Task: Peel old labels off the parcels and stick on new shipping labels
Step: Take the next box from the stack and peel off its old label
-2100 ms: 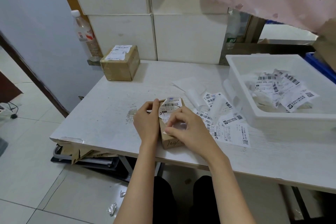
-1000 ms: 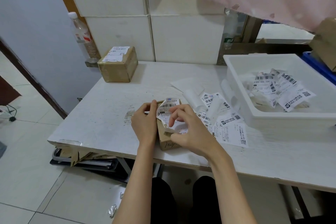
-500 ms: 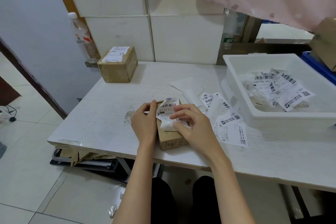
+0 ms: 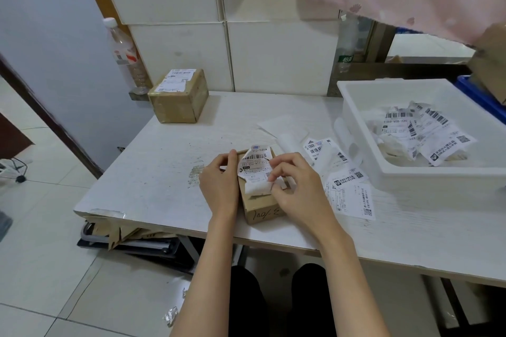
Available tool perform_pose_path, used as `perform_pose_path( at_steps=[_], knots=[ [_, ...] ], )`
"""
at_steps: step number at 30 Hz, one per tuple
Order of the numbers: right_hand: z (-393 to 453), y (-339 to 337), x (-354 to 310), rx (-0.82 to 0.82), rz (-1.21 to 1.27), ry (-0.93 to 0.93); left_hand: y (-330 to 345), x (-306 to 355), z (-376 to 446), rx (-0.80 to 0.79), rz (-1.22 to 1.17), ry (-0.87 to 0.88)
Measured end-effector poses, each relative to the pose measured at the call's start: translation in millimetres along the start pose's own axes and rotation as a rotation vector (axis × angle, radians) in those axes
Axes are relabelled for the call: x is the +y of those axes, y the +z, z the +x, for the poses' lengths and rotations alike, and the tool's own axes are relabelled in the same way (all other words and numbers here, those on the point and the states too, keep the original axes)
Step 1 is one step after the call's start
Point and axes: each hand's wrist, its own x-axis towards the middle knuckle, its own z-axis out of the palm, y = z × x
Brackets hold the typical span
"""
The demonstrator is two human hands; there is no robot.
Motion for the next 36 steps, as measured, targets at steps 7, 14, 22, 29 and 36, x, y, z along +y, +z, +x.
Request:
perform_pose_path(
  at_steps=[7,14,22,29,36],
  knots=[
    [9,6,-8,0.037,0.099,0.018,0,1,-1,-0.01,0.011,-0.003],
    [2,-6,-3,0.041,0.138,0.091,0,1,0,-0.009,0.023,-0.013],
    [3,-16,9,0.043,0.153,0.185,0,1,0,-0.004,0.011,-0.019],
    [-3,-35,10,-0.271,0.245,0.253,0,1,0,-0.005,0.019,-0.017],
    [2,-28,11,-0.142,0.204,0.258,0,1,0,-0.01,0.009,-0.011]
  ],
)
